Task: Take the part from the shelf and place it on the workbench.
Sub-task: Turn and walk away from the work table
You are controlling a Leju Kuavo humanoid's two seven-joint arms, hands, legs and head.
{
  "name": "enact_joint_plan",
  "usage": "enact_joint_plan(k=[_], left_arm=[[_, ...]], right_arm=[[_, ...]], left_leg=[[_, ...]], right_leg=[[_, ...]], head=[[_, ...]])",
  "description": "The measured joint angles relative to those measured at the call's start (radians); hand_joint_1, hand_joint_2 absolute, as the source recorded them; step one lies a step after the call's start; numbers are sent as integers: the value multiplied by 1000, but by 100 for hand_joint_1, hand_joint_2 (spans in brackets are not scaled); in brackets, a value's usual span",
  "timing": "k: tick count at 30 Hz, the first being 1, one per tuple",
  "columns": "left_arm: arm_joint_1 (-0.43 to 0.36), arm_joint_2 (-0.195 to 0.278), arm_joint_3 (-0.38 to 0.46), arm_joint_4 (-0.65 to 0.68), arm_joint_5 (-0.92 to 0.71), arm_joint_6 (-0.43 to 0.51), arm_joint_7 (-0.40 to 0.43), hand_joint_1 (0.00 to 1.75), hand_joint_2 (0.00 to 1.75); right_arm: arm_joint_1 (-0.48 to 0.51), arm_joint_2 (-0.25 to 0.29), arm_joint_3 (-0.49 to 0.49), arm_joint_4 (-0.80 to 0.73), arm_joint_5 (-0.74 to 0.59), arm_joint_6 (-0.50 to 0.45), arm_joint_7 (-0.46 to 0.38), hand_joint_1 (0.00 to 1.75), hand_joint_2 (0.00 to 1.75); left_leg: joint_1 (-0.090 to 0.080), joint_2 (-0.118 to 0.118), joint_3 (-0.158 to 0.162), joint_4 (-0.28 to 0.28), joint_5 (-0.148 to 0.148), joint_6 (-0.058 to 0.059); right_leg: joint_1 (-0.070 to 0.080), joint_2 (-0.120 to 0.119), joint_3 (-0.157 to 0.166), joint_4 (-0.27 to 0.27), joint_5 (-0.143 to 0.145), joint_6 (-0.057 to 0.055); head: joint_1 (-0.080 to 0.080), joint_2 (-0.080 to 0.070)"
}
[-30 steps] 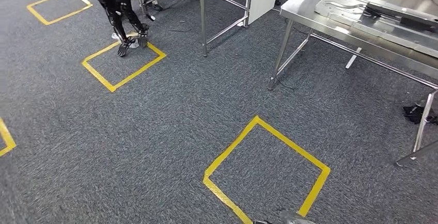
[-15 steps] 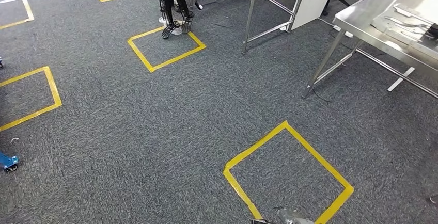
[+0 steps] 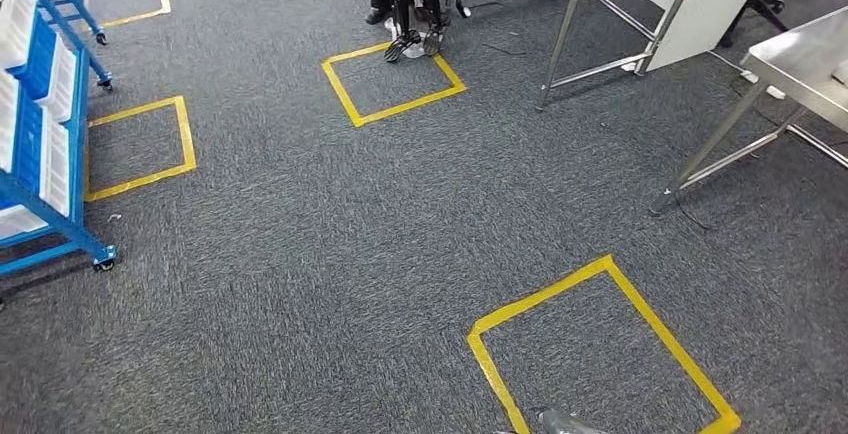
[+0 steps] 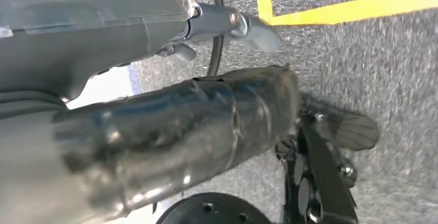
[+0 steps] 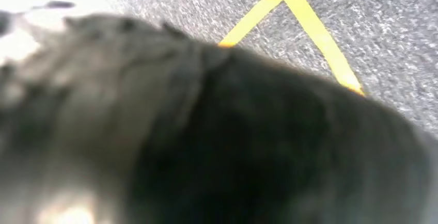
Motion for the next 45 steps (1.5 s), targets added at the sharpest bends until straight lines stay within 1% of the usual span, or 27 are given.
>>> enact_joint_plan(k=[2, 3, 5, 7, 8, 9, 11, 13, 16, 17, 18, 19, 20, 22, 24, 26, 27, 29, 31, 33, 34, 35, 38, 39, 41, 43, 45], left_arm=[[-2, 1, 0, 3, 0, 0, 0, 0, 0], [-1, 2, 0, 5, 0, 0, 0, 0, 0], [2, 4, 0, 8, 0, 0, -1, 0, 0], [3, 6, 0, 11, 1, 0, -2, 0, 0], [2, 6, 0, 12, 1, 0, -3, 0, 0], [2, 6, 0, 13, 2, 0, -3, 0, 0], [4, 7, 0, 14, 3, 0, -3, 0, 0], [6, 7, 0, 15, 3, 0, -3, 0, 0], [4, 8, 0, 16, 3, 0, -3, 0, 0], [4, 8, 0, 17, 3, 0, -3, 0, 0], [5, 8, 0, 17, 3, 0, -3, 0, 0], [5, 8, 0, 17, 3, 0, -3, 0, 0], [6, 8, 0, 18, 3, 0, -3, 0, 0], [5, 7, 0, 19, 3, 0, -3, 0, 0], [5, 7, 0, 21, 3, 0, -3, 0, 0], [9, 7, 0, 21, 3, -3, -3, 0, 0], [12, 6, 0, 21, 5, -7, -3, 0, 0], [14, -1, 0, 13, 14, -24, 4, 0, 0], [14, -19, 0, -14, 26, -53, 23, 0, 0], [18, -46, 0, -59, 35, -85, 47, 0, 0], [21, -60, 0, -81, 38, -98, 56, 0, 0], [25, -73, 0, -104, 41, -110, 64, 0, 0], [31, -116, 0, -184, 44, -156, 76, 0, 0], [32, -134, 0, -216, 39, -181, 78, 0, 0], [35, -167, 0, -282, 27, -229, 84, 0, 0], [38, -193, 1, -340, 19, -261, 92, 0, 0], [36, -211, 1, -383, 15, -278, 96, 0, 0]], right_arm=[[3, 0, -4, 0, -8, 2, -25, 0, 0], [4, 0, -5, 0, -12, 2, -40, 0, 0], [3, 1, -7, 0, -22, 1, -71, 0, 0], [3, 1, -10, 0, -31, 1, -94, 0, 0], [2, 1, -12, 0, -34, 1, -101, 0, 0], [1, 1, -14, 0, -36, 0, -105, 0, 0], [-1, 1, -16, 0, -39, 0, -110, 0, 0], [-2, 1, -16, -1, -39, 0, -114, 0, 0], [2, 1, -20, 0, -40, 0, -116, 0, 0], [4, 1, -21, 0, -40, 0, -116, 0, 0], [6, 1, -22, 0, -40, 0, -116, 0, 0], [7, 1, -22, 0, -40, 0, -116, 0, 0], [7, 1, -22, 0, -40, 0, -116, 0, 0], [7, 0, -23, 1, -40, 0, -116, 0, 0], [6, -1, -26, 1, -41, 0, -117, 0, 0], [4, -1, -29, 1, -46, 0, -122, 0, 0], [3, -1, -31, 1, -49, 0, -124, 0, 0], [5, 0, -32, 2, -49, -3, -125, 0, 0], [14, 0, -32, 4, -46, -7, -120, 0, 0], [22, 0, -32, 9, -43, -9, -116, 0, 0], [25, 0, -32, 12, -42, -13, -115, 0, 0], [27, 0, -32, 13, -40, -22, -114, 0, 0], [30, 1, -32, 17, -35, -56, -102, 0, 0], [29, 1, -32, 19, -35, -57, -98, 0, 0], [27, 1, -32, 21, -36, -44, -92, 0, 0], [26, 1, -33, 23, -41, -25, -88, 0, 0], [28, 1, -35, 25, -47, 0, -85, 0, 0]], left_leg=[[7, 20, -60, 117, -44, -10], [10, 24, -69, 134, -41, -13], [15, 40, -22, 47, 16, -17], [13, 80, 48, -88, 65, -12], [11, 93, 67, -126, 75, -7], [8, 95, 69, -138, 74, 0], [7, 72, 67, -141, 81, 13], [9, 52, 70, -149, 90, 27], [8, 21, 65, -152, 98, 39], [6, 8, 62, -151, 99, 40], [4, -6, 61, -150, 99, 41], [3, -20, 60, -148, 100, 41], [2, -34, 61, -145, 100, 41], [2, -60, 58, -139, 99, 37], [5, -83, 49, -136, 103, 27], [7, -104, 42, -139, 109, 12], [6, -96, 39, -136, 108, 7], [4, -42, 14, -85, 71, -2], [7, 11, -43, 38, 1, -9], [13, 22, -86, 131, -31, -17], [15, 25, -81, 129, -21, -20], [17, 33, -55, 84, 7, -21], [12, 85, 53, -104, 77, -11], [9, 94, 66, -130, 81, -4], [6, 78, 62, -137, 82, 10], [9, 59, 66, -146, 88, 23], [12, 41, 71, -154, 96, 35]], right_leg=[[2, -29, -3, 4, -2, -1], [2, -43, -5, 6, -4, 0], [2, -67, -5, 11, -8, 4], [4, -89, -3, 17, -13, 13], [5, -99, -2, 19, -16, 19], [7, -108, -1, 20, -17, 24], [6, -122, 1, 21, -20, 36], [1, -94, -7, 50, -46, 47], [-5, -22, -83, 224, -146, 53], [-5, -14, -111, 281, -167, 53], [-5, -11, -124, 308, -168, 51], [-5, -8, -119, 294, -147, 49], [-5, -1, -94, 240, -110, 45], [-4, 47, -30, 100, -46, 36], [-1, 80, -4, 35, -26, 31], [0, 61, -3, 27, -22, 25], [-1, 48, 1, 19, -18, 19], [-3, 18, 10, 1, -9, 4], [1, -14, 12, -4, -9, -2], [3, -46, 9, 0, -12, -3], [3, -60, 9, 3, -14, -1], [3, -73, 9, 5, -17, 1], [5, -105, 12, 15, -28, 15], [7, -114, 14, 17, -31, 21], [9, -132, 18, 17, -33, 31], [3, -108, 18, 31, -47, 43], [-4, -45, -18, 114, -101, 51]], head=[[0, 0], [0, 0], [0, 0], [0, 0], [0, 0], [1, 0], [0, 0], [1, 0], [1, 0], [1, 0], [1, 0], [1, 0], [1, 0], [1, 0], [1, 0], [1, 0], [1, 0], [0, 0], [0, 0], [0, 0], [0, 0], [0, 0], [0, 0], [0, 0], [0, 0], [0, 0], [0, 0]])
